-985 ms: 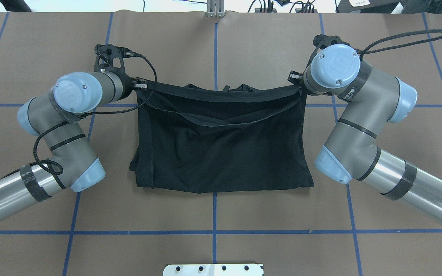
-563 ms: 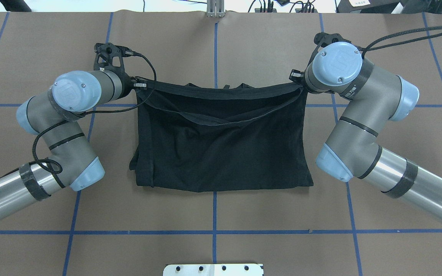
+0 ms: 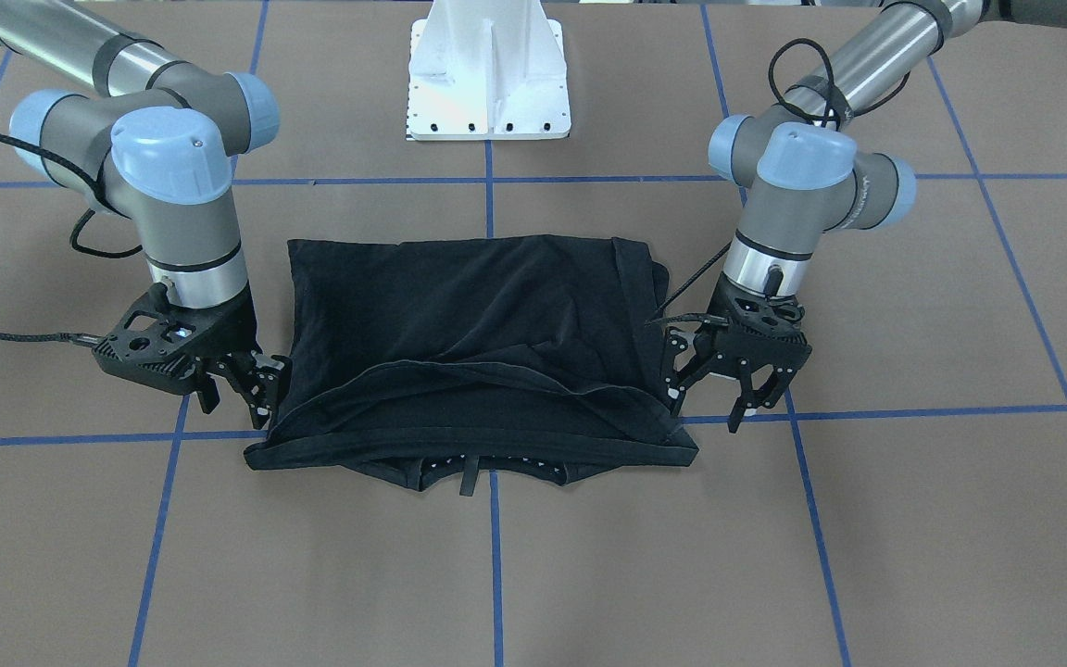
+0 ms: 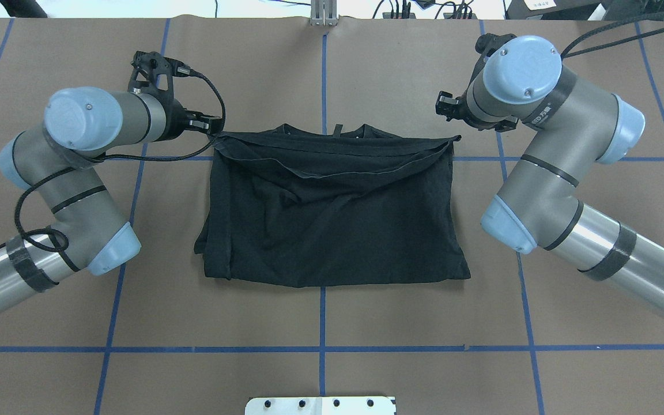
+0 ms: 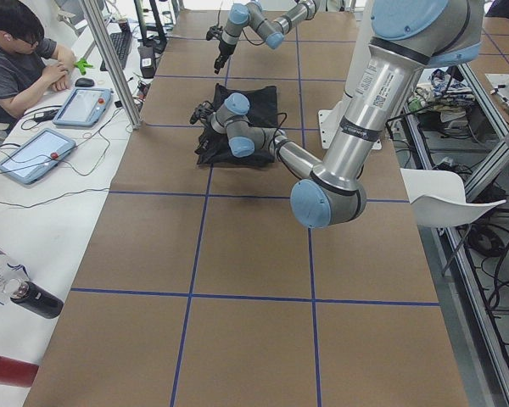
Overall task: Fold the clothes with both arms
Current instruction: 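Withdraw both grippers away from the folded shirt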
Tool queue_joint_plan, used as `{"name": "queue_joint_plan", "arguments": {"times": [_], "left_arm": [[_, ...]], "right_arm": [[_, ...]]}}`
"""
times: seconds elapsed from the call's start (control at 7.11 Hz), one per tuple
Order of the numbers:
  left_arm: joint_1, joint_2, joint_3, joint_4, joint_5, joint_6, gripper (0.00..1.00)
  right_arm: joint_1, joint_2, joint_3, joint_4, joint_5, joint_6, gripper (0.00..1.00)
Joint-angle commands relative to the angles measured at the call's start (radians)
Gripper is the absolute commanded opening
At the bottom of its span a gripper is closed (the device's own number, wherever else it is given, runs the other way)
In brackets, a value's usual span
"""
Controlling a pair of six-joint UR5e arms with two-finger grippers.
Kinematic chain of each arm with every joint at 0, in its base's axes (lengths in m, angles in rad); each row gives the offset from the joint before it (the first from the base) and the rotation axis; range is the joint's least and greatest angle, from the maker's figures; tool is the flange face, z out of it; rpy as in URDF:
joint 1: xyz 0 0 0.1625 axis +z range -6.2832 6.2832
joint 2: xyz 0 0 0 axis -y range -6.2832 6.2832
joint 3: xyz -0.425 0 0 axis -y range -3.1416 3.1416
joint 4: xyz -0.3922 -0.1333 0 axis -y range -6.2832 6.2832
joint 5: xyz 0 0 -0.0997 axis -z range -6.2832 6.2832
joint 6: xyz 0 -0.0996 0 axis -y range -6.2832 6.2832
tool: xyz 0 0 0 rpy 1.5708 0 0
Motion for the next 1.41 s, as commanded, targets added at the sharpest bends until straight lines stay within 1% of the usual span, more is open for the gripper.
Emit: {"name": "queue_joint_plan", "arguments": {"times": [0.0, 0.14, 0.28, 0.42, 0.56, 0.7, 0.84, 0.98, 1.13, 1.27], "left_arm": [[-0.007, 0.125, -0.142, -0.001, -0.111, 0.023, 1.00], [0.004, 0.182, -0.204, -0.006, -0.140, 0.010, 1.00], [0.031, 0.236, -0.260, -0.033, -0.147, 0.004, 1.00], [0.108, 0.255, -0.265, -0.067, -0.139, -0.070, 1.00], [0.183, 0.255, -0.265, -0.079, -0.116, -0.186, 1.00], [0.264, 0.268, -0.263, -0.082, -0.036, -0.233, 1.00], [0.321, 0.273, -0.262, -0.084, 0.009, -0.313, 0.97], [0.352, 0.273, -0.262, -0.087, 0.031, -0.354, 0.86], [0.363, 0.278, -0.253, -0.087, 0.043, -0.359, 0.78], [0.372, 0.287, -0.250, -0.087, 0.045, -0.359, 0.75]], "right_arm": [[0.024, -0.011, 0.035, -0.001, 0.057, -0.039, 1.00], [0.024, -0.014, 0.042, -0.001, 0.055, -0.039, 1.00], [0.024, -0.022, 0.050, 0.000, 0.055, -0.039, 1.00], [0.024, -0.026, 0.067, -0.001, 0.055, -0.039, 1.00], [0.024, -0.029, 0.070, -0.001, 0.055, -0.039, 1.00], [0.024, -0.029, 0.071, -0.001, 0.054, -0.039, 1.00], [0.024, -0.029, 0.073, -0.001, 0.054, -0.039, 1.00], [0.024, -0.031, 0.078, -0.001, 0.054, -0.039, 1.00], [0.023, -0.029, 0.078, -0.001, 0.054, -0.039, 1.00], [0.024, -0.031, 0.079, -0.001, 0.054, -0.039, 1.00]]}}
